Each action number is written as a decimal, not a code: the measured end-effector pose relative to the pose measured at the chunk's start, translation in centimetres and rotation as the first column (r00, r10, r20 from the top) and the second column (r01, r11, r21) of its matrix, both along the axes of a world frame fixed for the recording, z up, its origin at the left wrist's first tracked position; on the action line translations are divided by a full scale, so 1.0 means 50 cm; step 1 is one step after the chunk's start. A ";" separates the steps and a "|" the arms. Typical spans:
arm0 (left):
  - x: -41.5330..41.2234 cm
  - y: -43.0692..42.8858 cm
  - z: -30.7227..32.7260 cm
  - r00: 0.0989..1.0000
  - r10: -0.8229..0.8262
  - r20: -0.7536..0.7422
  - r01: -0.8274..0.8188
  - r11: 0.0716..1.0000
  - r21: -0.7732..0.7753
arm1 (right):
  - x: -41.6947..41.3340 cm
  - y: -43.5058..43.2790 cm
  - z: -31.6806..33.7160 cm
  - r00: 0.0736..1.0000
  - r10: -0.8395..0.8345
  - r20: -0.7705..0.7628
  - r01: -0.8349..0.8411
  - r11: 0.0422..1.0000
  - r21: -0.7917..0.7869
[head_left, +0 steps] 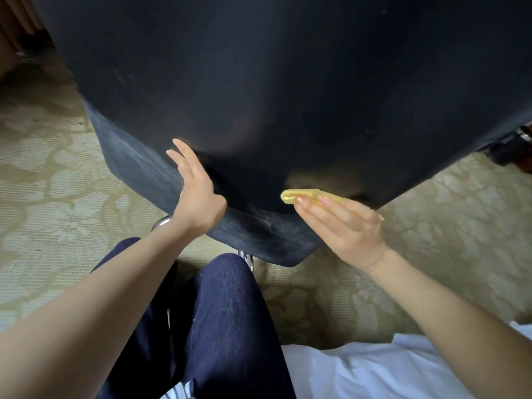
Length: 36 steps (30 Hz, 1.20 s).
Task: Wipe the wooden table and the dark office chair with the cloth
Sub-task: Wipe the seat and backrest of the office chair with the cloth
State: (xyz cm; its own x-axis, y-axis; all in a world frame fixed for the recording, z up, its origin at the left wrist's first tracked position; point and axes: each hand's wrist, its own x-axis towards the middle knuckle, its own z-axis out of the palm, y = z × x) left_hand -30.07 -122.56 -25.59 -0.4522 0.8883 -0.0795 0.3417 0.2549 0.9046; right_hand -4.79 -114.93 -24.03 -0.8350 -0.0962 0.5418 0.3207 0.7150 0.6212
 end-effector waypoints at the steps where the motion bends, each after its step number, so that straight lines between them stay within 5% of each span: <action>1: 0.000 0.001 -0.002 1.000 -0.007 0.004 0.007 1.000 -0.003 | 0.006 -0.002 -0.021 0.999 -0.004 0.045 0.005 1.000 -0.027; 13: -0.020 -0.016 0.013 0.996 -0.087 -0.036 0.084 0.994 -0.075 | 0.031 -0.012 -0.014 0.918 0.064 0.391 -0.008 0.989 -0.145; 20: -0.041 -0.030 0.022 0.985 -0.172 -0.016 0.169 0.979 -0.115 | 0.009 -0.023 0.139 0.996 0.024 0.083 -0.024 1.000 -0.001; 27: -0.037 -0.033 0.020 0.987 -0.162 -0.004 0.161 0.983 -0.090 | -0.074 -0.032 0.221 0.975 0.009 -0.224 0.009 0.997 0.079; 33: -0.017 -0.028 0.017 0.995 -0.093 -0.027 0.093 0.995 -0.024 | -0.111 -0.019 0.138 0.963 0.021 -0.270 -0.012 0.999 0.033; 36: -0.010 -0.022 0.011 0.997 -0.075 -0.022 0.075 0.997 -0.006 | -0.109 -0.022 0.043 0.993 0.049 -0.104 -0.058 0.995 -0.086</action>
State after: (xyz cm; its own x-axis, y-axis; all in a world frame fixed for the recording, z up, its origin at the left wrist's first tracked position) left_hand -30.59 -123.68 -25.03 -0.3863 0.9193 -0.0752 0.3801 0.2329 0.8951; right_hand -10.25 -116.02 -21.87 -0.7704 -0.0871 0.6316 0.3387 0.7834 0.5211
